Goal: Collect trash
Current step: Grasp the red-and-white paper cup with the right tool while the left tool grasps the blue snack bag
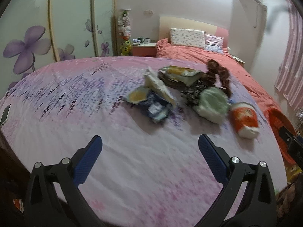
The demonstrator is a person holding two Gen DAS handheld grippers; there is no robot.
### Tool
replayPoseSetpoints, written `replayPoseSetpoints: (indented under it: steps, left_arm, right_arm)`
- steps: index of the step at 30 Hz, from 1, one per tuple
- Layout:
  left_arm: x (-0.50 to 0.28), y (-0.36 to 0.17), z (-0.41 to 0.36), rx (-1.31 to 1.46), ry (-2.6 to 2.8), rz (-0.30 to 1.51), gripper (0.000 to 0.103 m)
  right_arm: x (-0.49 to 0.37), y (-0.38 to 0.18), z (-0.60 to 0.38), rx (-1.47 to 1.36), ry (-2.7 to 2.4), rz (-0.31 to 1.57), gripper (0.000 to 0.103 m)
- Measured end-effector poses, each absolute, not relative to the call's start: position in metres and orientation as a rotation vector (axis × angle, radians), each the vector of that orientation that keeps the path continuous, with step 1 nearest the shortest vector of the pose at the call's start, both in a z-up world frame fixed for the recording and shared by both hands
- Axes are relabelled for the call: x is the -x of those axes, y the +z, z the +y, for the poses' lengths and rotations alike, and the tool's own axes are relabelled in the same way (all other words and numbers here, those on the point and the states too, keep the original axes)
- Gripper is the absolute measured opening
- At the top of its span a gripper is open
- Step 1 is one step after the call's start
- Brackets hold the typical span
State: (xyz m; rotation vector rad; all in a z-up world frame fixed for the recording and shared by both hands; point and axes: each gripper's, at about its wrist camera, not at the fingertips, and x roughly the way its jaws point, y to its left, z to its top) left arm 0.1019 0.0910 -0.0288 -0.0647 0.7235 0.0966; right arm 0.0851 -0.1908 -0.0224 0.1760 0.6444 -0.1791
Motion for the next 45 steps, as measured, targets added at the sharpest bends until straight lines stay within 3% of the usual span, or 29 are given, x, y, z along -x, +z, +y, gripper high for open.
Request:
replayPoseSetpoints:
  steps: [8, 14, 16, 25, 34, 40, 45]
  left_arm:
    - [-0.150, -0.040, 0.110, 0.099, 0.093, 0.778, 0.099]
    - [-0.191, -0.055, 0.108, 0.086, 0.111, 0.832, 0.099]
    - [-0.202, -0.061, 0.109, 0.101, 0.116, 0.855, 0.099]
    - [-0.225, -0.076, 0.108, 0.105, 0.116, 0.896, 0.096]
    - [-0.217, -0.080, 0.174, 0.102, 0.185, 0.912, 0.094]
    - [-0.215, -0.072, 0.188, 0.111, 0.163, 0.875, 0.096]
    - [-0.226, -0.070, 0.177, 0.069, 0.156, 0.878, 0.097]
  right_arm:
    - [-0.143, -0.049, -0.164, -0.134, -0.136, 0.778, 0.099]
    - [-0.156, -0.060, -0.169, -0.163, -0.126, 0.871, 0.075]
    - [-0.158, -0.063, -0.171, -0.163, -0.136, 0.878, 0.073]
    - [-0.159, -0.067, -0.170, -0.150, -0.147, 0.895, 0.072]
    - [-0.164, -0.067, -0.179, -0.158, -0.157, 0.874, 0.072]
    - [-0.168, -0.064, -0.183, -0.183, -0.129, 0.858, 0.080]
    - [-0.174, -0.066, -0.189, -0.198, -0.121, 0.862, 0.080]
